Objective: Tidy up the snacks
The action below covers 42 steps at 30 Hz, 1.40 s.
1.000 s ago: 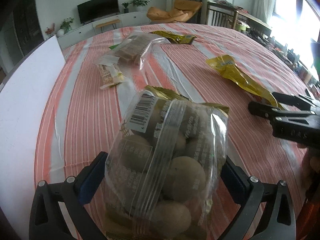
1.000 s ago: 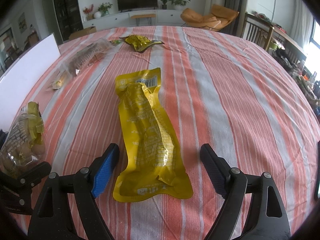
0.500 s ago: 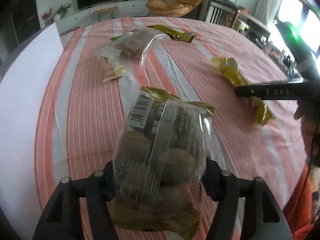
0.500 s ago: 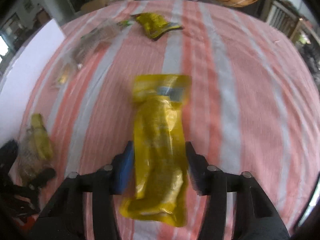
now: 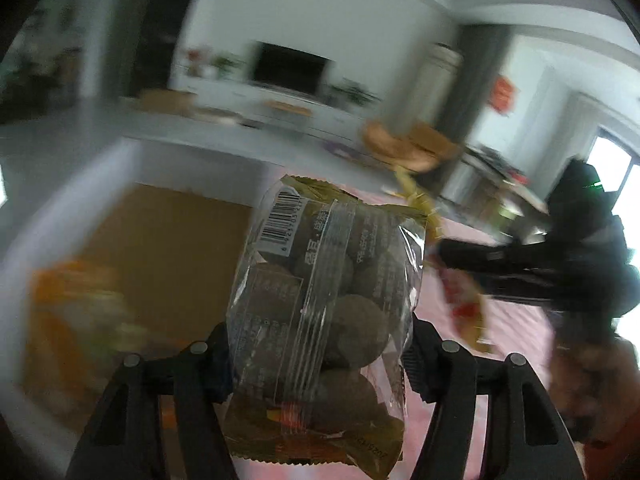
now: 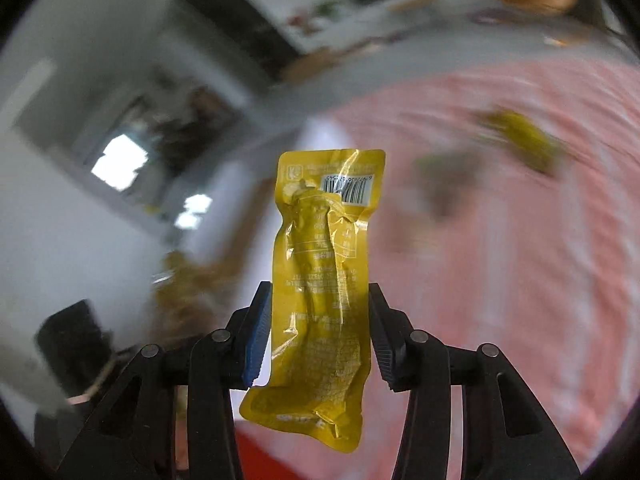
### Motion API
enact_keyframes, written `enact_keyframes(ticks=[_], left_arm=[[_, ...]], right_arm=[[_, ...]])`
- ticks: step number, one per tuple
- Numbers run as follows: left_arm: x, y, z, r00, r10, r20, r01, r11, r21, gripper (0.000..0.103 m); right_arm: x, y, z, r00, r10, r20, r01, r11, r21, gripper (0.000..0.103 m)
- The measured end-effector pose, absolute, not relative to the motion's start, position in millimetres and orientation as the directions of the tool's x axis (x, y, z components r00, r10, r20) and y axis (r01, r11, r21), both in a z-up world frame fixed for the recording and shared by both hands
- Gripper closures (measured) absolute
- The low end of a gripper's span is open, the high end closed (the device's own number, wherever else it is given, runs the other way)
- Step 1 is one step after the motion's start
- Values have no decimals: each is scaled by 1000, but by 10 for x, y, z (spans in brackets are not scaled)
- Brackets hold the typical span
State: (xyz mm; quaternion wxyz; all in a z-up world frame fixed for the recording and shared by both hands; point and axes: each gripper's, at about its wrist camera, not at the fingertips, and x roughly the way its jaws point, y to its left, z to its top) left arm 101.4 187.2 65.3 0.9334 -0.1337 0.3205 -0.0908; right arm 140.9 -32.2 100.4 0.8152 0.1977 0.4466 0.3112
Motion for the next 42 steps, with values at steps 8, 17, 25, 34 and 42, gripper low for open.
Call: enact_keyframes(ticks=[8,17,25,34,42], left_arm=[[840,2927,317,693,99,-714,-280,950,-140,23],[569,2353,637,814,-87,-574,-110,948,-299,20],[947,635,127,607,-500,-618,275,861,-428,0],[1988,263,-925,616,-123,-778,88,992,-88,0],[2549,364,-1061,597,6,-802,-28,1000,-14,0]], right_arm=[[1428,1438,1244,275,766,-581,-540,623,566,27],[1310,458,876,542,538,-646,-461,833,307,25],[1267,-1282,-230,595,78,-800,-70,997,45,25],[1398,-1844,-499,622,-19,-783,25,1000,-4,23],[1534,-1823,-532,618,-34,-786,42,999,-10,14]])
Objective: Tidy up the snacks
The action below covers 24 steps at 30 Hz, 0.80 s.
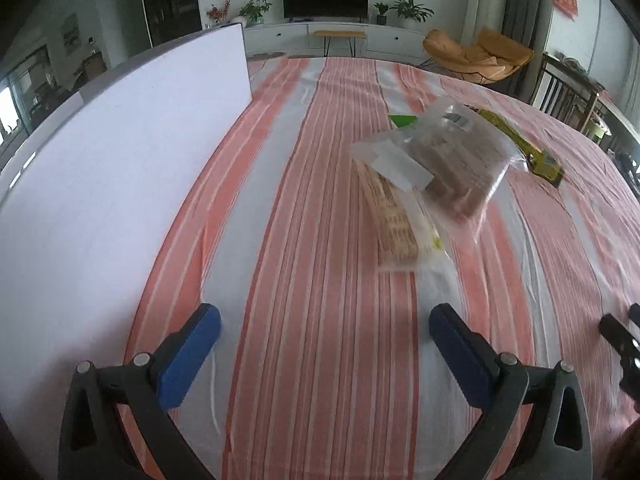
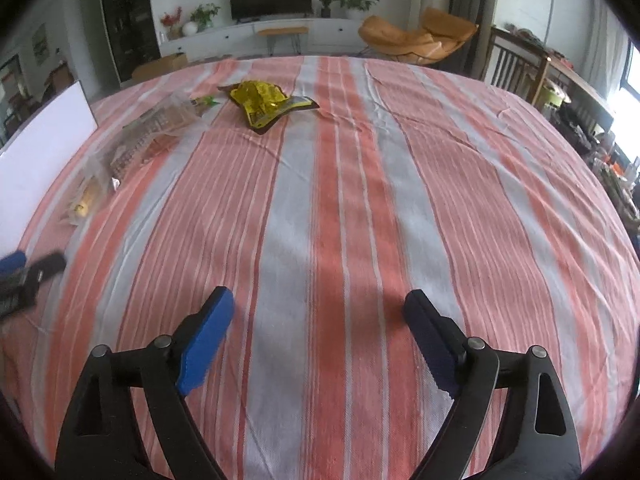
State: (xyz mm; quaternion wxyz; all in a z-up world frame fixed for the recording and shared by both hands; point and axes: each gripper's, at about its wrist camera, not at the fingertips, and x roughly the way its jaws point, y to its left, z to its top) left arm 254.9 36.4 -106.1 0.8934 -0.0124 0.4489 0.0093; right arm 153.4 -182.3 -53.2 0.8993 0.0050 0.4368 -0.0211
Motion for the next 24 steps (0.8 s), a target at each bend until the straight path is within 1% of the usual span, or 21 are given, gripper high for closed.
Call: enact_keyframes(ticks=[3,6,24], left_arm=[[2542,372,-1082,597,4,-802,-26,1000,-14,0],[2555,376,-1079,597,5,-802,-26,1000,-13,0],[2545,371,-1080,597,5,-803,-25,1000,-13,0]], right_arm=[[1561,-1854,-551,616,-25,-787,45,999,4,13],[1561,-1862,-552,611,-33,-791,63,998,7,9],[1561,-1861,-541,612,-33,-791,63,998,7,9]])
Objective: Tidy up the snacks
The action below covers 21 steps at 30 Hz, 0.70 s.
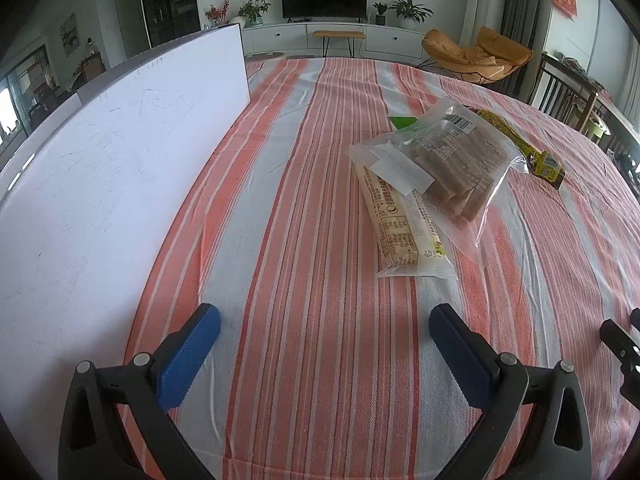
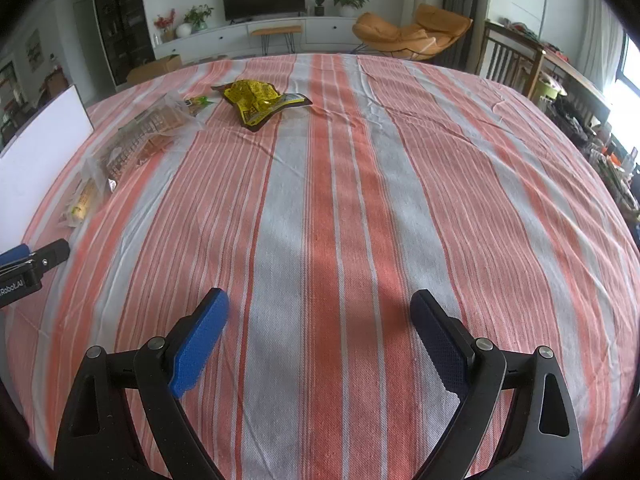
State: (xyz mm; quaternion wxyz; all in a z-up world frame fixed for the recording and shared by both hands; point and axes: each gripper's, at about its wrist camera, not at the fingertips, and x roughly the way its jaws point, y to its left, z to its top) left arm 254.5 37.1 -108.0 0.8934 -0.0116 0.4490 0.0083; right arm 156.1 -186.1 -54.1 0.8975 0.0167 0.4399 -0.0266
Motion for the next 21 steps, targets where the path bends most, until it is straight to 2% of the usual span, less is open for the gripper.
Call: enact_keyframes(ticks=[21], left_arm=[[2545,372,-1080,596,4,-803,-25,1000,-13,0]], right_arm=[[1558,-1863,-536,612,-33,-790,62,998,7,9]])
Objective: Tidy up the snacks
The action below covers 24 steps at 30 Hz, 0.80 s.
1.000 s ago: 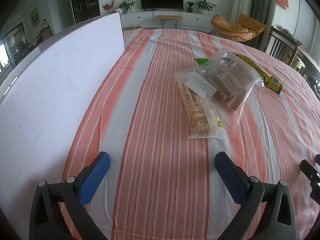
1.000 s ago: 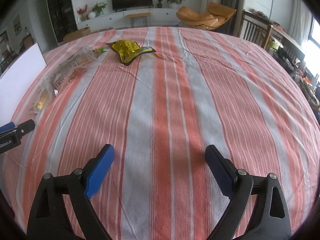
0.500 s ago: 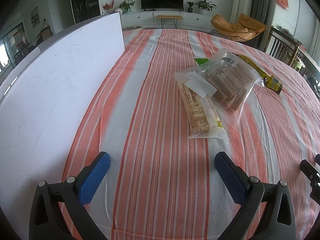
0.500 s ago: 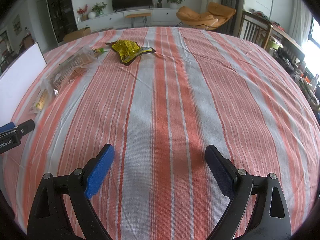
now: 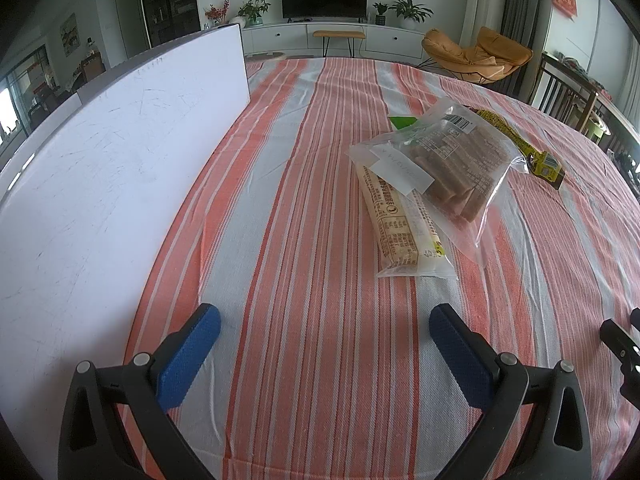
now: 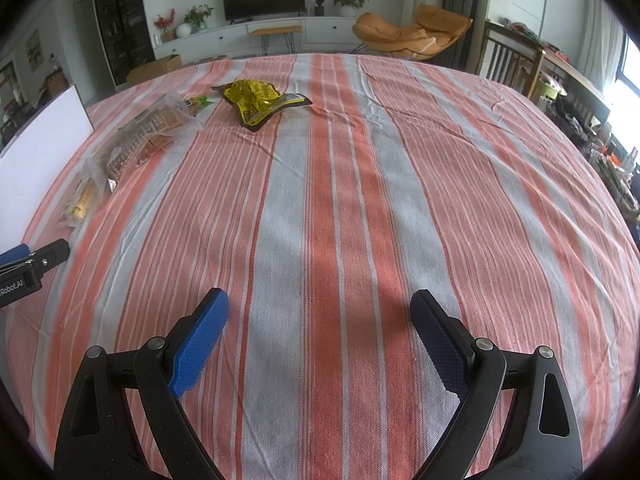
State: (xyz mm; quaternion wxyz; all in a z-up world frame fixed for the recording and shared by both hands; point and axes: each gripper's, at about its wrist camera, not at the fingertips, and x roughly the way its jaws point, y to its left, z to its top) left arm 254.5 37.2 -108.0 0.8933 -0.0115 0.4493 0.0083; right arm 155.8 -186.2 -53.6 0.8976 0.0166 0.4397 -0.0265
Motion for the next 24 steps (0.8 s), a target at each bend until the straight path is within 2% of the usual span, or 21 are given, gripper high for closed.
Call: enact_keyframes(ticks=[24], left_arm=[[2549,364,-1079,596,4,-803,-25,1000,-13,0]], right_arm=[[1559,-1864,-545,612,-33,-790,62,998,6,9]])
